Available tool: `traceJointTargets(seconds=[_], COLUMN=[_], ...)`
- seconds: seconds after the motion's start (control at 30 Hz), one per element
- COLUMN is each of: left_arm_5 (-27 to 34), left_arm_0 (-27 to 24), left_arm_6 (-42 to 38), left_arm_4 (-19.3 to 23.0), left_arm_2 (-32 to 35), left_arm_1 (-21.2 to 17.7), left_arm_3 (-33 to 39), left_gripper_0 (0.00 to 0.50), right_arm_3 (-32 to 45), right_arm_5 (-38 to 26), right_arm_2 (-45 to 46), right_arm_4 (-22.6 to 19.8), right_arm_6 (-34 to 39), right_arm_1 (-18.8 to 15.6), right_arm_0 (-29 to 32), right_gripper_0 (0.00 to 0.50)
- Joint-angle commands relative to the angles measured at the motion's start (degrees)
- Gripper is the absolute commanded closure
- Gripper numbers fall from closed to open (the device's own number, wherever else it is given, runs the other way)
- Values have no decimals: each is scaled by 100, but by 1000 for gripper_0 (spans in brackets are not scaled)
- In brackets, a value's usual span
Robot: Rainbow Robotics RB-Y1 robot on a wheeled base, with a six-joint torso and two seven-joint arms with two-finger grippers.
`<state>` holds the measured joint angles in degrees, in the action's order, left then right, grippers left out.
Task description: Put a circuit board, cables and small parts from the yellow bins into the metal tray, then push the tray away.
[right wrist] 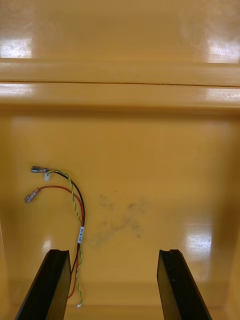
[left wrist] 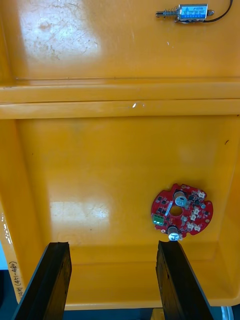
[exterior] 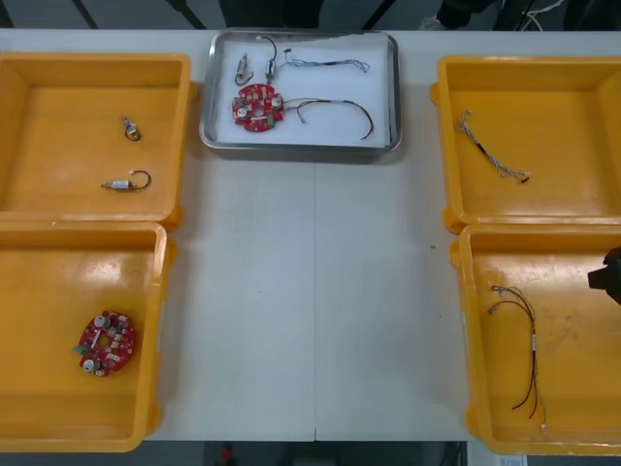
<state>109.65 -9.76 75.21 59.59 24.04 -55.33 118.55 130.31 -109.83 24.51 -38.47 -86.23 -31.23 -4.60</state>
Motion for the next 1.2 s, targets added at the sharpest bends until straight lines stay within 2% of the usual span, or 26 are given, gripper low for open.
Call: traceJointTargets(seconds=[0.03, 0.4, 0.77, 1.2], left_arm_5=[35, 35, 35, 35], left_arm_0=[115, 115, 115, 115], left_arm_6=[152, 152, 152, 152], left_arm_4=[-53, -53, -53, -53], left_arm_2=[4, 4, 4, 4], left_arm_1=[-40, -40, -40, -40], left_arm_3=[142, 142, 142, 142], left_gripper_0=[0, 0, 0, 0], right_arm_3=[390, 390, 398, 398], right_arm_5=[-17, -17, -17, -17], right_arm_2=[203, 247, 186, 186], right_arm_4=[-20, 24, 279, 279], right_arm_6=[274, 282, 230, 230], right_arm_1=[-191, -191, -200, -200], right_arm_0=[179, 188, 197, 197], right_gripper_0=[0, 0, 0, 0])
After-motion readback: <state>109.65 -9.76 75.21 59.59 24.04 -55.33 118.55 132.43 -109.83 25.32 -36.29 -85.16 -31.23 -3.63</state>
